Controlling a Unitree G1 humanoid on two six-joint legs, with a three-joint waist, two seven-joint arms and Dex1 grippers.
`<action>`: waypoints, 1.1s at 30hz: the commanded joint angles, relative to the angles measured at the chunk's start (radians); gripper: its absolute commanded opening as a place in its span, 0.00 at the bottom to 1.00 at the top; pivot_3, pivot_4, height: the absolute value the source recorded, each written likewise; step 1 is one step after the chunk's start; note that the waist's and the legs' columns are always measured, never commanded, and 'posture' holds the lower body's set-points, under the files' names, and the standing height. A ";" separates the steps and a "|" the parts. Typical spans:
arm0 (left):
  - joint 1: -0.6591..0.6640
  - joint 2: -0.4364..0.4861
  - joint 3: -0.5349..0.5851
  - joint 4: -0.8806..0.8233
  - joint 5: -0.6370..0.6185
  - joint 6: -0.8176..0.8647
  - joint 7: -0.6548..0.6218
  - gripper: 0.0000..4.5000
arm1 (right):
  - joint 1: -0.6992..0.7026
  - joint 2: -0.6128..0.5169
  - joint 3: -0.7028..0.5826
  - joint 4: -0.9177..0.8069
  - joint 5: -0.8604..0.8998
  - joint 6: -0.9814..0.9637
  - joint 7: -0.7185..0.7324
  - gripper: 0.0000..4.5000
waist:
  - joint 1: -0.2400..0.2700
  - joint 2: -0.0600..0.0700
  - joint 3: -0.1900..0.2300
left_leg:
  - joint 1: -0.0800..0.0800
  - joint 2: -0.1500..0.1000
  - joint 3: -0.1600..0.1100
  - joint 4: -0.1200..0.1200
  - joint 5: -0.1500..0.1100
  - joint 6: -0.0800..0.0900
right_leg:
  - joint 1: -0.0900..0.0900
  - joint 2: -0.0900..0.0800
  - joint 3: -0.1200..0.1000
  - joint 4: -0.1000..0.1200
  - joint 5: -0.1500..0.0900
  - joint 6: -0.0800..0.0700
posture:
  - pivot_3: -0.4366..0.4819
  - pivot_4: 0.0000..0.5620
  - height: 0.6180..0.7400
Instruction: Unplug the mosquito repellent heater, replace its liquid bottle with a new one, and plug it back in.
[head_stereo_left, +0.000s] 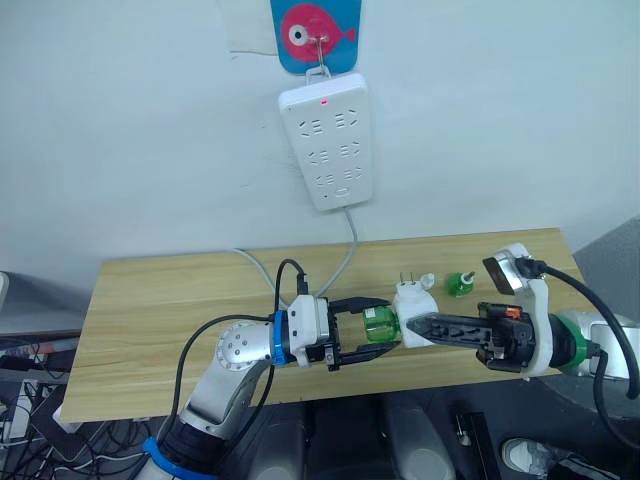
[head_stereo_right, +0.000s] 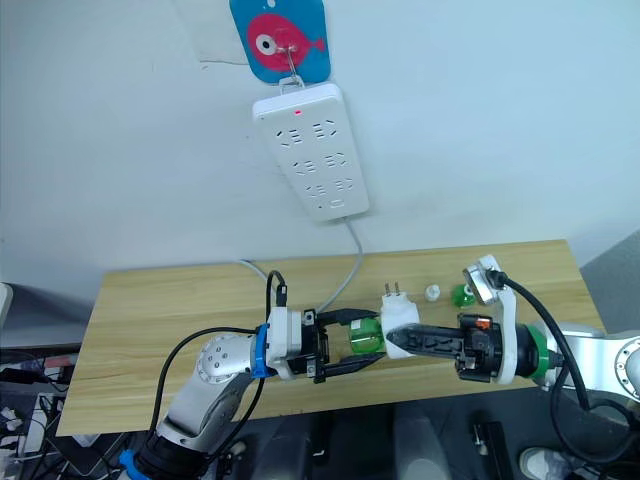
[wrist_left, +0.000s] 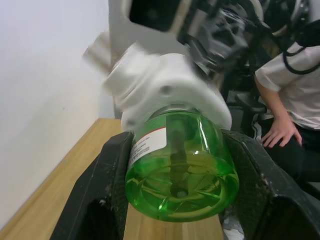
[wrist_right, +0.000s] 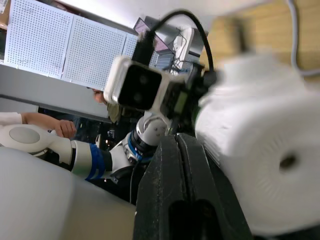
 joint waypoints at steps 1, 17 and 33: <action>0.013 -0.003 -0.008 -0.030 -0.009 -0.014 -0.009 0.51 | -0.056 -0.010 0.006 0.008 0.024 0.003 -0.023 0.00 | 0.000 0.000 0.000 | 0.000 0.000 0.000 0.000 0.000 0.000 | 0.000 0.000 0.000 0.000 0.000 0.000 | 0.24 0.61 1.00; 0.014 -0.006 0.001 -0.052 -0.030 0.013 -0.008 0.51 | -0.207 0.047 0.105 0.151 0.024 0.062 -0.271 0.00 | -0.008 0.000 0.000 | -0.001 0.000 -0.001 -0.001 0.000 0.000 | -0.001 -0.001 0.001 -0.001 0.000 -0.001 | 0.25 0.64 1.00; 0.021 -0.031 0.026 -0.086 -0.045 0.046 0.006 0.51 | -0.095 0.035 0.131 0.047 0.005 0.069 -0.272 0.00 | -0.007 0.000 0.000 | -0.001 0.001 -0.001 -0.001 0.000 0.000 | -0.001 -0.001 0.001 -0.001 0.000 -0.001 | 0.27 0.65 1.00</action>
